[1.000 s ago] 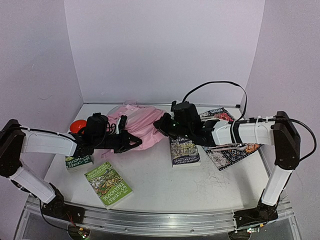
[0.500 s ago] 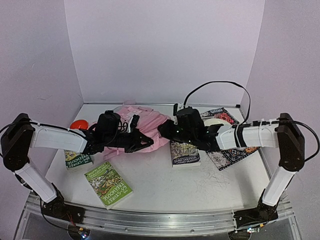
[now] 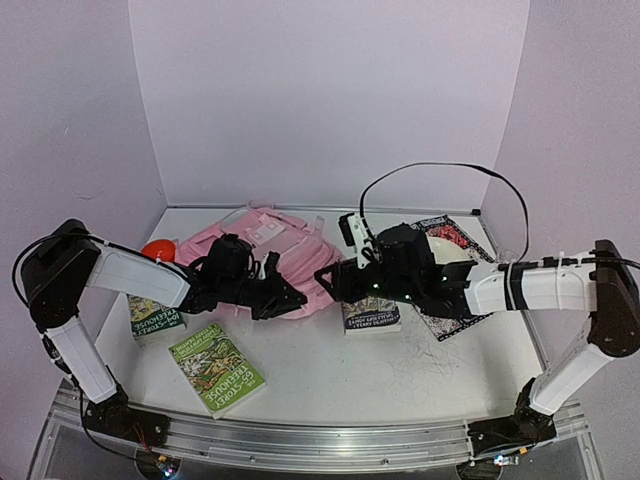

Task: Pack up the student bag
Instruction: Set down the student bag at the center of the board, then pick up the largest pocket of the bag from the student bag.

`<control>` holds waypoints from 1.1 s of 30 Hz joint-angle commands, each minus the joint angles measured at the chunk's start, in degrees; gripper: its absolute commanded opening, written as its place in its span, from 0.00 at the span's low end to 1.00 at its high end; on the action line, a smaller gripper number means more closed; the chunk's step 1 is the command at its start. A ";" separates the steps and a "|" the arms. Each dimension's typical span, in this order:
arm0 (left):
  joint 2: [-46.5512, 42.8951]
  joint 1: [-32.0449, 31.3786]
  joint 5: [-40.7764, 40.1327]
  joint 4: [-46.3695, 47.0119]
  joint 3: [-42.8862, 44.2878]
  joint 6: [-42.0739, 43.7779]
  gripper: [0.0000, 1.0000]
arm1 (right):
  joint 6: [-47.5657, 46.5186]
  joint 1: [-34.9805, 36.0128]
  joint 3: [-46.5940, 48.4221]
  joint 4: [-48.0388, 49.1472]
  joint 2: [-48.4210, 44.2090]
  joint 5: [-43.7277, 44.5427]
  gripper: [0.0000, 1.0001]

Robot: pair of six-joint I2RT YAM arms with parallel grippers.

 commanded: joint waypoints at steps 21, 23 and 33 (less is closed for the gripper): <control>4.95 0.39 2.49 -0.86 8.27 0.46 0.36 | -15.98 0.05 -4.35 2.24 6.91 -9.16 0.67; 5.04 0.40 2.75 -1.32 9.47 1.23 0.37 | -14.75 0.06 -4.79 2.51 6.81 -8.42 0.68; 0.55 1.31 -9.07 -26.43 18.17 18.44 0.43 | -8.98 0.05 -2.93 3.99 11.13 -11.95 0.67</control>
